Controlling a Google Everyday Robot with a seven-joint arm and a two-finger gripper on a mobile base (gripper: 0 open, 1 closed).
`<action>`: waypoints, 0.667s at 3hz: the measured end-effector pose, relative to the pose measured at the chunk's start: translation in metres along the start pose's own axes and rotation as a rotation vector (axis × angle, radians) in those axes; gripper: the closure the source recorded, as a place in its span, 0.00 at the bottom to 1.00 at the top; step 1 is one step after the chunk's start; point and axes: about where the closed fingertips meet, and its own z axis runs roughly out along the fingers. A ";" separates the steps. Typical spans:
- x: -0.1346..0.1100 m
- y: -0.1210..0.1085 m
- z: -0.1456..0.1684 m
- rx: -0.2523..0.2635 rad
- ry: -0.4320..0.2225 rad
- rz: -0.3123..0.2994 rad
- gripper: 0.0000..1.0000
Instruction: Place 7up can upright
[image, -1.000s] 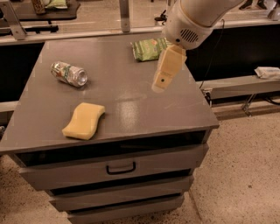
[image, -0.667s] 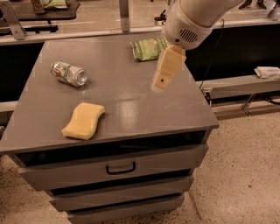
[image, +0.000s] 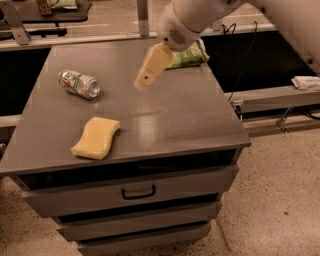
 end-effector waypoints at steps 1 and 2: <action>-0.043 -0.022 0.046 -0.017 -0.095 0.066 0.00; -0.076 -0.036 0.080 -0.033 -0.140 0.103 0.00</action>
Offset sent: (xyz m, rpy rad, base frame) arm 0.1089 0.1701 -0.0075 0.2412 0.0738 -0.0184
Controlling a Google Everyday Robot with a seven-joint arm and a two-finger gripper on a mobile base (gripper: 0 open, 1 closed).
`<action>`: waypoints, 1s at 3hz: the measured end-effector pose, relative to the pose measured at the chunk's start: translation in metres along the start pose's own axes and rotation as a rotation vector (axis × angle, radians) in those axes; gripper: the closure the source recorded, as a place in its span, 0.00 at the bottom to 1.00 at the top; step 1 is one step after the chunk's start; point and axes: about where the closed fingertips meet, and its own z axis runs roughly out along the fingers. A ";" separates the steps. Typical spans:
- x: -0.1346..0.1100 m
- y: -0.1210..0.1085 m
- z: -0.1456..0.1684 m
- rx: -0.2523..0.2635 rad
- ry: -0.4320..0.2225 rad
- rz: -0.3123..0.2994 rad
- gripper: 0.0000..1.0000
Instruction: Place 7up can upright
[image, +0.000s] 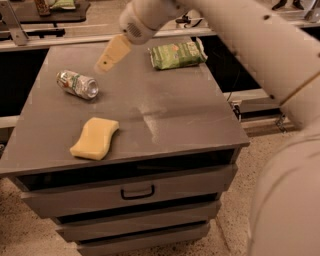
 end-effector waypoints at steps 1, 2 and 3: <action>-0.026 -0.007 0.042 -0.024 -0.001 0.026 0.00; -0.040 -0.009 0.071 -0.041 0.016 0.044 0.00; -0.043 -0.003 0.109 -0.061 0.127 0.058 0.00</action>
Offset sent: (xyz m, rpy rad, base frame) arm 0.0571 0.1164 -0.0357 -0.0639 0.1337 -0.0217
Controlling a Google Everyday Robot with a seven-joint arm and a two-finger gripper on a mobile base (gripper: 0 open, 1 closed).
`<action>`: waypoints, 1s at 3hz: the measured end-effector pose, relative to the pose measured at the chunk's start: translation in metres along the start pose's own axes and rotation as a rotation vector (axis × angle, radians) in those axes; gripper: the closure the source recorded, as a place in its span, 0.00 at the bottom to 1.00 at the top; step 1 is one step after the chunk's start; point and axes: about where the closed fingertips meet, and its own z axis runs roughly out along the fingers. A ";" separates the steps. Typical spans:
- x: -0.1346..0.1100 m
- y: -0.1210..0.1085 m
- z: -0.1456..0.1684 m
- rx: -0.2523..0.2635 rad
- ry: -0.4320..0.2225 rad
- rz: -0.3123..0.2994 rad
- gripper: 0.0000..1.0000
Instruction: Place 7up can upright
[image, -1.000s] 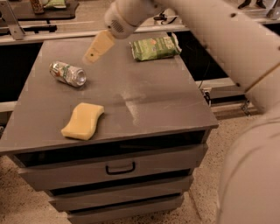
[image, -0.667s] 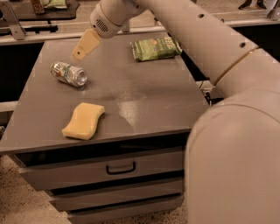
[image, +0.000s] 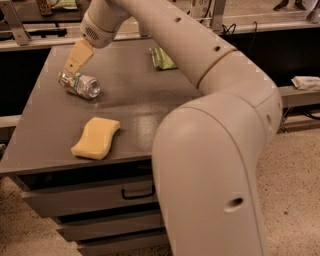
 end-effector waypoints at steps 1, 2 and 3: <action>0.002 0.007 0.027 -0.005 0.111 -0.001 0.00; 0.001 0.015 0.051 -0.006 0.200 -0.006 0.00; 0.005 0.022 0.071 -0.002 0.287 -0.012 0.00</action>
Offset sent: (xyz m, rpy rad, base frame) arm 0.0023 0.0530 -0.0507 -0.2833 0.0879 -0.0192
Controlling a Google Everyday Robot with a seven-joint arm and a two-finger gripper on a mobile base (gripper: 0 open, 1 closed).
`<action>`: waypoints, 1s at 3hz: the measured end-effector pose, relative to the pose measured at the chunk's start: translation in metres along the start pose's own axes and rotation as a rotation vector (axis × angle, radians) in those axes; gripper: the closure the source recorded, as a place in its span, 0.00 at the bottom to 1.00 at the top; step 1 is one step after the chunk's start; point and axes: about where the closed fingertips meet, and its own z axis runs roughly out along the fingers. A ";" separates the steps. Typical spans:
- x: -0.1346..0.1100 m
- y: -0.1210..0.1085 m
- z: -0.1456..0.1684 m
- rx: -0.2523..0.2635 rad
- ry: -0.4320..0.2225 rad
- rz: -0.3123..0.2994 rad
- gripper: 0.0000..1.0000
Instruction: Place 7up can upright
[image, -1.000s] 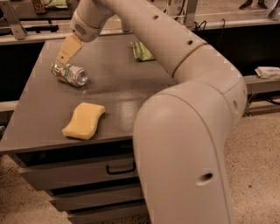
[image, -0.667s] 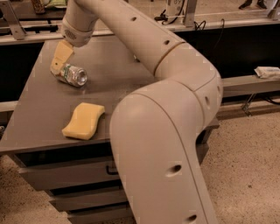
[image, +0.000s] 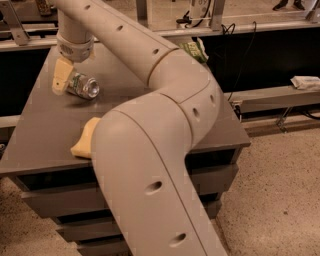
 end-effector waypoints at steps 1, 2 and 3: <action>0.001 0.005 0.014 0.005 0.074 -0.001 0.00; 0.002 0.007 0.021 0.010 0.118 -0.001 0.00; 0.003 -0.001 0.014 0.042 0.118 0.023 0.20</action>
Offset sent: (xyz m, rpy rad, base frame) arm 0.0006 0.0038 -0.0200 -0.1723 0.0337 -0.0516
